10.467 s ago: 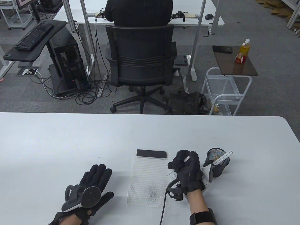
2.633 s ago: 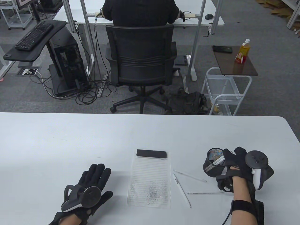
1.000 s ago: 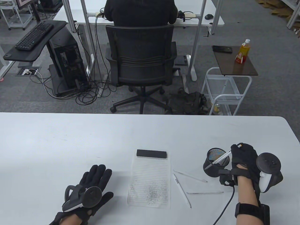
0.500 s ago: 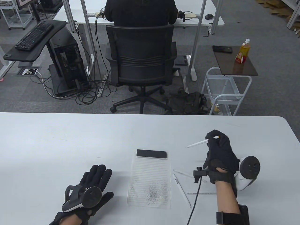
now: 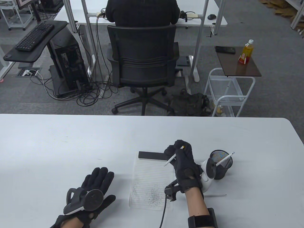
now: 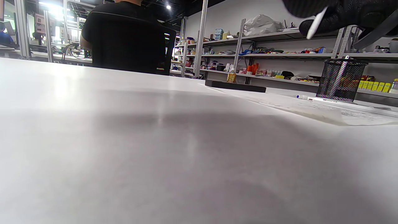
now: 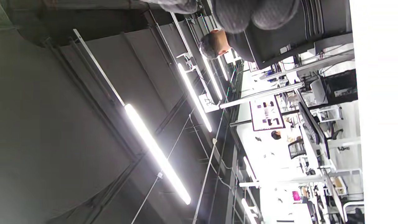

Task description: Press to extend mechanical pencil leads

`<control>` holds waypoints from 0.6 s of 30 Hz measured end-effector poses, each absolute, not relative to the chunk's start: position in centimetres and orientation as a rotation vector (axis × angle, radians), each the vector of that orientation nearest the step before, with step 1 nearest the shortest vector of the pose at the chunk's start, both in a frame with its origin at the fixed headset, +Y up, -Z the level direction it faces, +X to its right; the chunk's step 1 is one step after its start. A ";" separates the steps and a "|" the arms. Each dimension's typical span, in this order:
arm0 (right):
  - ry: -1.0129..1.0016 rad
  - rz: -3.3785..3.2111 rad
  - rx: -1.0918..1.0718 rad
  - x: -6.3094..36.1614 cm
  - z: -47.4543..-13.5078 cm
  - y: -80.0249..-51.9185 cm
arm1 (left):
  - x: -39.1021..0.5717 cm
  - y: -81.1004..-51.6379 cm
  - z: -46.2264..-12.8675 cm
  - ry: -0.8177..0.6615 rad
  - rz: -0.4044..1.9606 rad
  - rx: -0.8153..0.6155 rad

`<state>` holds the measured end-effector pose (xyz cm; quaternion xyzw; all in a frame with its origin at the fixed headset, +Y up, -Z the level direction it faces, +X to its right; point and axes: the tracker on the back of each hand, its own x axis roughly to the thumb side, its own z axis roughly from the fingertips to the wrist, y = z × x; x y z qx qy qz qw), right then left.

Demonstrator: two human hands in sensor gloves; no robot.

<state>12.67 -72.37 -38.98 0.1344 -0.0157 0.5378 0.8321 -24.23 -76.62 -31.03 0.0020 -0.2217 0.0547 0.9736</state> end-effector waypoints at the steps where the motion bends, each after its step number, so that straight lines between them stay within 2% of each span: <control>1: -0.032 1.132 0.283 12.7 -39.0 -72.8 | -24.2 -76.6 -31.0 -0.448 0.108 0.003; 9: -0.147 0.983 0.209 13.7 -39.0 -75.8 | -24.0 -76.6 -30.9 -0.452 0.111 0.013; 18: -0.128 0.828 0.242 14.1 -39.3 -77.4 | -24.0 -76.7 -30.9 -0.451 0.111 0.006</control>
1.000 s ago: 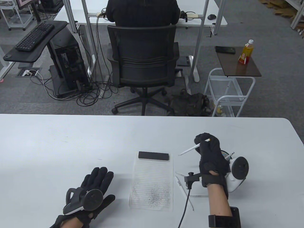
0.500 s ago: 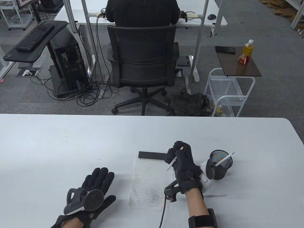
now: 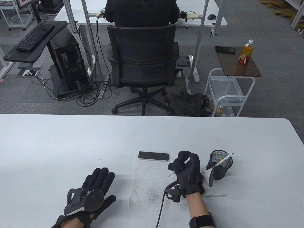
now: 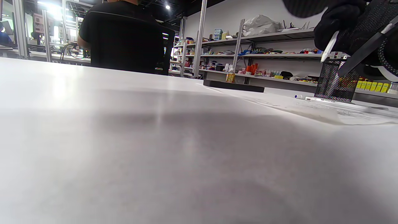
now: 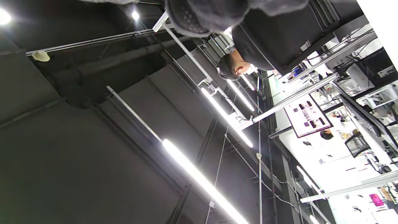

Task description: Press to extend mechanical pencil leads

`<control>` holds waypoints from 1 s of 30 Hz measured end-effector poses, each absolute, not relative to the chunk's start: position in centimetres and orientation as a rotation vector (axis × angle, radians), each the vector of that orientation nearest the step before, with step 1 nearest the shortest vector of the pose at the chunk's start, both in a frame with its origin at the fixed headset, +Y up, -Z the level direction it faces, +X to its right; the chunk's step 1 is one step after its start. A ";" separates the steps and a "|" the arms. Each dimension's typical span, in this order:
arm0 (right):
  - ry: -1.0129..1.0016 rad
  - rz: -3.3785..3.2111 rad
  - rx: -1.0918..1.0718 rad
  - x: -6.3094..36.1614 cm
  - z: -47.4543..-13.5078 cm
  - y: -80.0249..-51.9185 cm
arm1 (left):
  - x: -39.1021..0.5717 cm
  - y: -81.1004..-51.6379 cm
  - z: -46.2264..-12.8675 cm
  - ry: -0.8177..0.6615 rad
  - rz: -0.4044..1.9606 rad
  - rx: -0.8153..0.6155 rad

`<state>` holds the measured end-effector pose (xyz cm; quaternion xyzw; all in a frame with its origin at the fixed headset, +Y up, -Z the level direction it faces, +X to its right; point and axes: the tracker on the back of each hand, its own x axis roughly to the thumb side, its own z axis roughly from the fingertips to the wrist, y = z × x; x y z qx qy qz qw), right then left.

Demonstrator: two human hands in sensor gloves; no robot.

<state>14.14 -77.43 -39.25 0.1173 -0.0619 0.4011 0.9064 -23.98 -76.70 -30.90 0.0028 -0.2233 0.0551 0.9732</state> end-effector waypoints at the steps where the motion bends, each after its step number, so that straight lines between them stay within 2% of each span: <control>1: -0.132 0.824 0.234 14.1 -39.3 -77.5 | -24.0 -76.7 -30.9 -0.451 0.110 0.006; 30: -0.128 0.926 0.261 13.1 -39.5 -79.1 | -24.0 -76.6 -30.9 -0.455 0.111 0.007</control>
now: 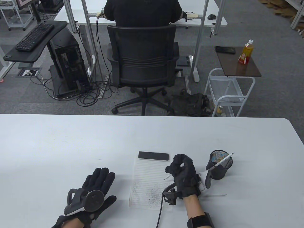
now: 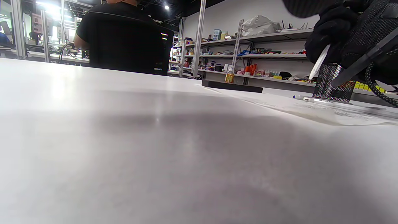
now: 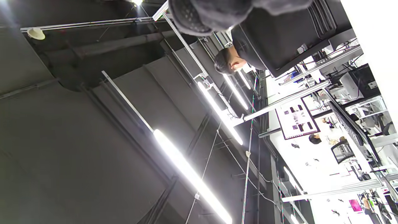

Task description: Press to extend mechanical pencil leads

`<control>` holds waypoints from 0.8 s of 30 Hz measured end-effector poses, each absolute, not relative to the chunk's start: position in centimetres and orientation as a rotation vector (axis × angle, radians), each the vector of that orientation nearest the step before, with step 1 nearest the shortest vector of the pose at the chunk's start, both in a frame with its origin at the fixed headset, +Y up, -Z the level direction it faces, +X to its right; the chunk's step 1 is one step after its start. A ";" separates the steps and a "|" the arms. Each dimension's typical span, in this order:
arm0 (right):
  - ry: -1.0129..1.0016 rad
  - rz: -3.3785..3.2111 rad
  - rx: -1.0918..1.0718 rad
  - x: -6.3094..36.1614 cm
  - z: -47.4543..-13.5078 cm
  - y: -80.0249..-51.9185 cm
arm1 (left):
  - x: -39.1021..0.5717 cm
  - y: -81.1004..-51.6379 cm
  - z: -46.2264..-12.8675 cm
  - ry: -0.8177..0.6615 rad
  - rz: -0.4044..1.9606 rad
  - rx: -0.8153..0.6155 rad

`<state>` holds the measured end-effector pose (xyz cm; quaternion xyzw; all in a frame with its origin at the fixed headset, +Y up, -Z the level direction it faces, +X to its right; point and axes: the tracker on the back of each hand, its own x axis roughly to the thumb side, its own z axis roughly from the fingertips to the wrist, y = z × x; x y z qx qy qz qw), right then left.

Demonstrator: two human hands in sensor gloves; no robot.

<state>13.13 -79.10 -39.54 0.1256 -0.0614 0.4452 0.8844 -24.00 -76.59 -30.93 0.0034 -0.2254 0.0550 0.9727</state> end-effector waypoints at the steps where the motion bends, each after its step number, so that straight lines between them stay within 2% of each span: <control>1: -0.133 0.919 0.262 13.1 -39.6 -79.2 | -24.0 -76.6 -30.9 -0.454 0.109 0.006; 24: -0.124 0.961 0.215 11.7 -39.5 -80.5 | -24.1 -76.6 -31.0 -0.454 0.111 0.005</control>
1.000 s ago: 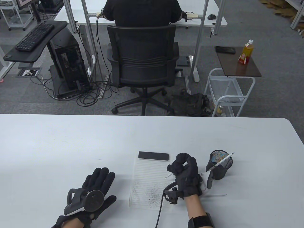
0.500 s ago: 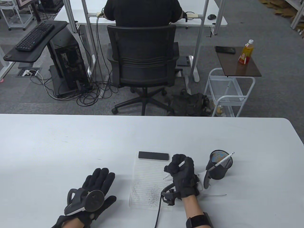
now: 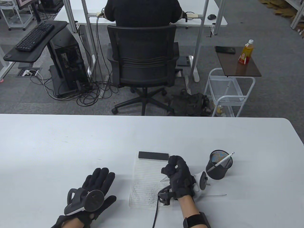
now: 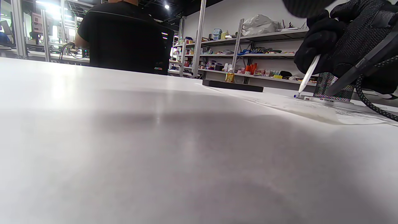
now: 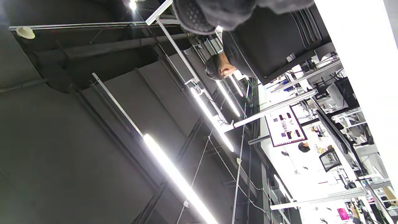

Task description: Press to extend mechanical pencil leads

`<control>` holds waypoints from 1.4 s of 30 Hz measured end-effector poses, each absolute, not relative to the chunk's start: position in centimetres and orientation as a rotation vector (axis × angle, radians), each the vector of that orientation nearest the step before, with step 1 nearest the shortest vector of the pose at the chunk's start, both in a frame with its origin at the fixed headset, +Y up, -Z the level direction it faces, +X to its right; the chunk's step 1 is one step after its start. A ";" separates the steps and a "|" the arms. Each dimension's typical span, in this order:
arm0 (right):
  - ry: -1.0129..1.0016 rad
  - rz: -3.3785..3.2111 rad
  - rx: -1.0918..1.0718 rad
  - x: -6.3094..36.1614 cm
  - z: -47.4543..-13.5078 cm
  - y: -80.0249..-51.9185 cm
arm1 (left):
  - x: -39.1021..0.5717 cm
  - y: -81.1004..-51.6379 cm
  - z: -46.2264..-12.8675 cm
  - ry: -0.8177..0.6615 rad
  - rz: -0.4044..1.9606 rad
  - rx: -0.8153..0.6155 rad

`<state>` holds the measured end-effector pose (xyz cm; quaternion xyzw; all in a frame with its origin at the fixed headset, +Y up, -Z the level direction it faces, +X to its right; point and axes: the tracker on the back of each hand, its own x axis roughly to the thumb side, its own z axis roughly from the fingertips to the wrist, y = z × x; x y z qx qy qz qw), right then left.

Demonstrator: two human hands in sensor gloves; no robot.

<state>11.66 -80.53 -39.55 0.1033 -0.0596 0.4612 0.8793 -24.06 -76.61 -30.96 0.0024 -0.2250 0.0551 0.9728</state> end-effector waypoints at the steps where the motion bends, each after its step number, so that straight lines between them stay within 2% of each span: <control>1: -0.124 0.960 0.217 11.6 -39.5 -80.5 | -24.1 -76.6 -31.0 -0.454 0.109 0.003; 42: -0.108 1.051 0.245 10.9 -39.6 -80.4 | -23.9 -76.6 -31.0 -0.455 0.107 -0.002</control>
